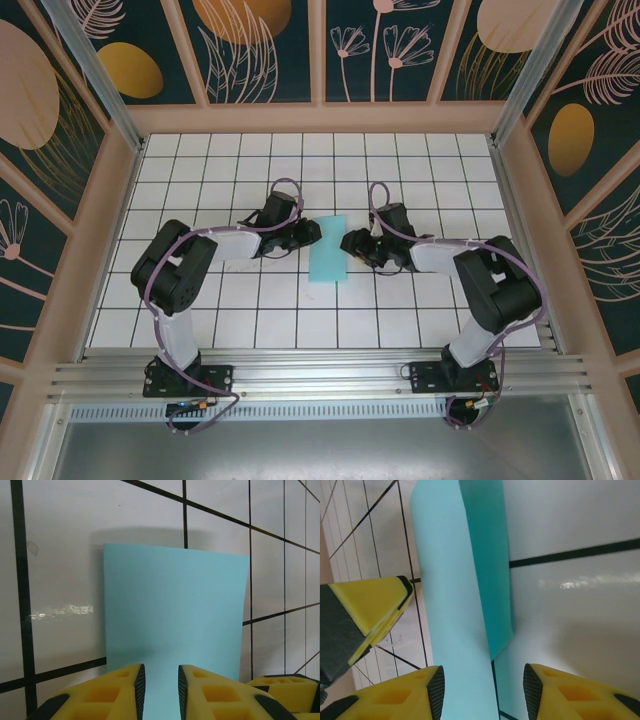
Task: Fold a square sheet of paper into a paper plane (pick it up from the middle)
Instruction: Third fold the triangle at the center of the table.
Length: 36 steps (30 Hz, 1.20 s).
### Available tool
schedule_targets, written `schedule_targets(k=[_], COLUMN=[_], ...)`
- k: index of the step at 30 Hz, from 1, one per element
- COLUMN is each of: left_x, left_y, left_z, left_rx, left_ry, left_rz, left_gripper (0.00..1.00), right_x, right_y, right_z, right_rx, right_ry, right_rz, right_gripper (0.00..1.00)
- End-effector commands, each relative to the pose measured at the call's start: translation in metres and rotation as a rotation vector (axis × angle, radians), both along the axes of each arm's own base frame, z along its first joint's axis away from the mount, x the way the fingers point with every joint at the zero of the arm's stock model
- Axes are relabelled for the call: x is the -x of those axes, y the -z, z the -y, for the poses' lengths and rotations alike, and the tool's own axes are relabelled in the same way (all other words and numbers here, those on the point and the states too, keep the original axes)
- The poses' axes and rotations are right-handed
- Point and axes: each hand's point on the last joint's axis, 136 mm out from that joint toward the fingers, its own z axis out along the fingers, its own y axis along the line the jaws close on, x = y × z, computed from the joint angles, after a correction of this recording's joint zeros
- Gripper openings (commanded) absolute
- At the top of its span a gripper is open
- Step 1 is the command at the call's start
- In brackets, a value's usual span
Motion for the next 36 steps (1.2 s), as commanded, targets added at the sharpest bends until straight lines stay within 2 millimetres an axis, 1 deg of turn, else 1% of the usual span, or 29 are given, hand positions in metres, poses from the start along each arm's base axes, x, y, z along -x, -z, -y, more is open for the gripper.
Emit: schedule_targets(k=[1, 4, 7, 11, 13, 18, 25, 28, 32, 36], left_x=[-0.002, 0.0, 0.001, 0.004, 0.005, 0.005, 0.007, 0.007, 0.007, 0.006], left_y=[0.008, 0.012, 0.016, 0.02, 0.022, 0.027, 0.03, 0.028, 0.023, 0.002], left_z=[0.0, 0.0, 0.001, 0.001, 0.0, 0.001, 0.004, 0.007, 0.012, 0.012], left_rx=[-0.013, -0.011, -0.016, -0.02, -0.028, -0.036, -0.038, -0.03, -0.011, -0.008], left_ry=[-0.008, -0.007, 0.003, 0.015, 0.023, 0.046, 0.091, 0.116, 0.154, 0.17], left_rz=[-0.022, -0.031, -0.041, -0.043, -0.042, -0.034, -0.019, -0.004, 0.023, 0.088], left_gripper=[0.28, 0.28, 0.28, 0.28, 0.28, 0.28, 0.27, 0.28, 0.28, 0.33], right_x=[-0.012, -0.014, -0.018, -0.019, -0.022, -0.022, -0.019, -0.02, -0.019, -0.016], right_y=[-0.016, -0.012, -0.006, -0.006, -0.005, -0.002, 0.007, 0.005, 0.006, 0.007], right_z=[-0.015, -0.02, -0.022, -0.025, -0.023, -0.022, -0.024, -0.024, -0.023, -0.017], right_rx=[-0.065, -0.078, -0.079, -0.109, -0.11, -0.12, -0.131, -0.143, -0.148, -0.161], right_ry=[-0.066, -0.096, -0.106, -0.137, -0.14, -0.165, -0.181, -0.171, -0.146, -0.073], right_rz=[0.06, 0.057, 0.047, 0.049, 0.053, 0.048, 0.021, 0.023, 0.012, -0.022], right_gripper=[0.47, 0.45, 0.44, 0.43, 0.42, 0.36, 0.28, 0.26, 0.19, 0.11])
